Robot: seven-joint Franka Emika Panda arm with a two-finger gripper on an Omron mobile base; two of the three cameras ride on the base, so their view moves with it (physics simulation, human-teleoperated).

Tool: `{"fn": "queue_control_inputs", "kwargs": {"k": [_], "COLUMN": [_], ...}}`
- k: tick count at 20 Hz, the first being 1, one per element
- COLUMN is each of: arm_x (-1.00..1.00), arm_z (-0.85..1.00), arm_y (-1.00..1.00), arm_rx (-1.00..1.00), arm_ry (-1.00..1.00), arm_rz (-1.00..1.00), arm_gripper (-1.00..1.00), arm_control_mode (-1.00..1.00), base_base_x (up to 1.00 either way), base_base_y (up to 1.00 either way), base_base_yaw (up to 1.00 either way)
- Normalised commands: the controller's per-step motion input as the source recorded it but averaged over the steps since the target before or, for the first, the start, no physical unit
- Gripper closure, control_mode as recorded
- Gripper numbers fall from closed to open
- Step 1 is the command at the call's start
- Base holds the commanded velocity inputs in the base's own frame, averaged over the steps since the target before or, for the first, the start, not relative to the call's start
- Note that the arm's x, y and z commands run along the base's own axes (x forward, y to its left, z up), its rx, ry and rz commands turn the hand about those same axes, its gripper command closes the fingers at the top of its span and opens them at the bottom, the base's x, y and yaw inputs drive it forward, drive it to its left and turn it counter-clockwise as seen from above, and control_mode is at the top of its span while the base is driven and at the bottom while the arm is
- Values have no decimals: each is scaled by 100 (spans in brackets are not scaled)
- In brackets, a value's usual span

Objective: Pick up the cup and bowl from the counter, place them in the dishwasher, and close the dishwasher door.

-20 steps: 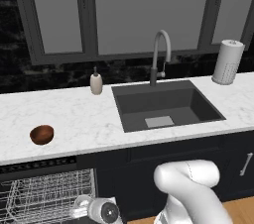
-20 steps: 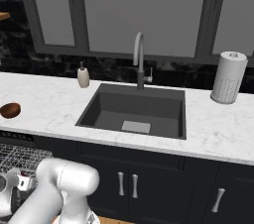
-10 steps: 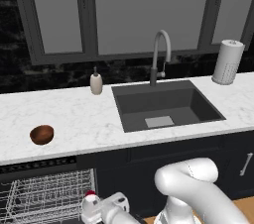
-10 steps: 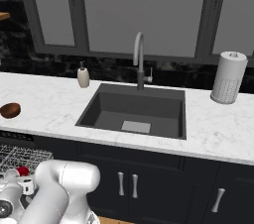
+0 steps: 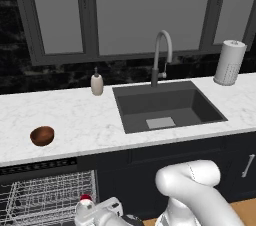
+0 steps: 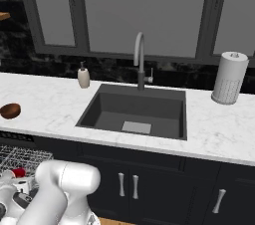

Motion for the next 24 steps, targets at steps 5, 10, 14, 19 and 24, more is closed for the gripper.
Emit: {"fn": "queue_control_inputs", "kwargs": {"k": [5, 10, 14, 19, 24], "arm_x": [39, 56, 56, 22, 6], "arm_z": [-16, -44, -31, -7, -3], "arm_y": [20, 29, 16, 3, 6], "arm_rx": [0, -1, 0, 0, 0], "arm_ry": [16, 16, -1, -11, -1], "arm_rz": [0, 0, 0, 0, 0], "arm_gripper": [100, 100, 100, 100, 100], "arm_control_mode": [-100, -100, -100, -100, -100], "base_base_x": [0, 0, 0, 0, 0], "base_base_y": [0, 0, 0, 0, 0], "base_base_yaw": [0, 0, 0, 0, 0]}}
